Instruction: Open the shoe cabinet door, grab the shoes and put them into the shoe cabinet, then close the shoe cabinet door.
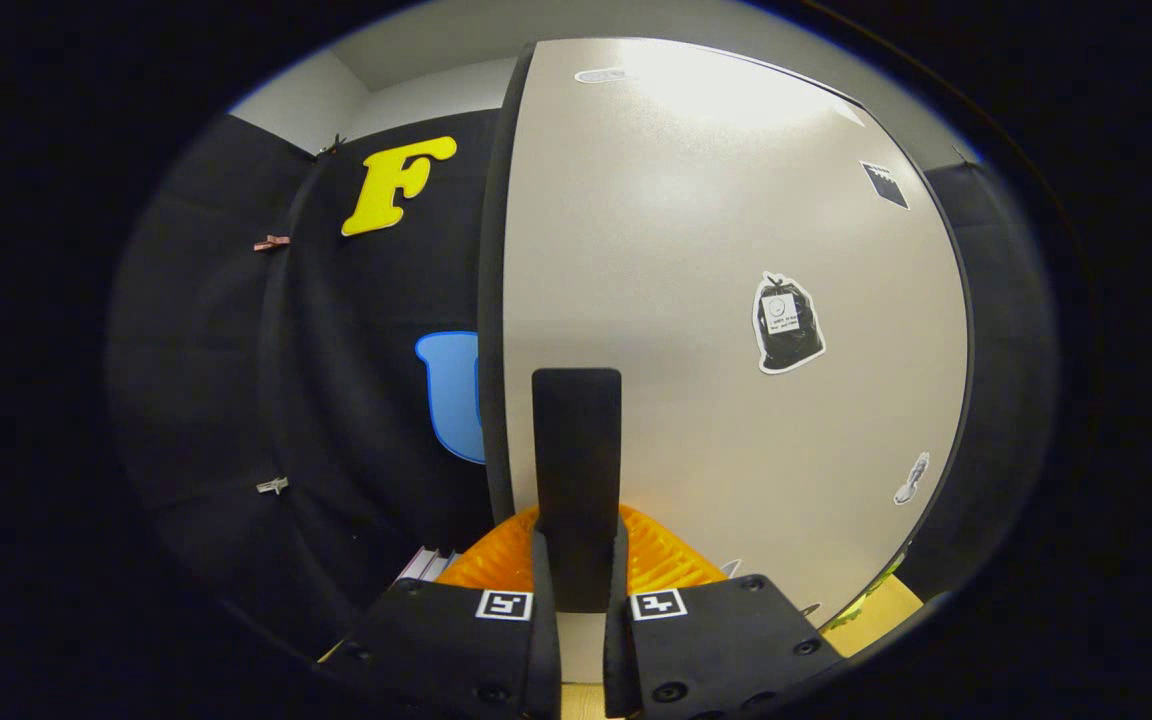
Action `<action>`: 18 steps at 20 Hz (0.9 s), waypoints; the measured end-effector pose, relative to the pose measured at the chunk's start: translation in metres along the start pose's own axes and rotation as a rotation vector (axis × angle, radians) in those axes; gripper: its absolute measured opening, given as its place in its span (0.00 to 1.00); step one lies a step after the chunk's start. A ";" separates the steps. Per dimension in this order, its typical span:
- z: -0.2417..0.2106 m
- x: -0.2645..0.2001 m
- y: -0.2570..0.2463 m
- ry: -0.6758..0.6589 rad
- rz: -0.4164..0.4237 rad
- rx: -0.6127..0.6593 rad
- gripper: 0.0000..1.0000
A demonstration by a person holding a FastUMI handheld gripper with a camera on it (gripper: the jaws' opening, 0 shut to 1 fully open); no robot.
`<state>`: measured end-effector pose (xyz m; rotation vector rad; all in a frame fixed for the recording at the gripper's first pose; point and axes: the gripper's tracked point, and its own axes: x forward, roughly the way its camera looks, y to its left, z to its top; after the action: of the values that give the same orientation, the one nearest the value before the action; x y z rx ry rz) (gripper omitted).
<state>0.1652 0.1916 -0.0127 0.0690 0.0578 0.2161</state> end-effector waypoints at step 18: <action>0.014 -0.193 -0.090 0.054 0.084 0.032 0.20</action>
<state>-0.0027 0.0617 0.0043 0.0980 0.1120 0.3007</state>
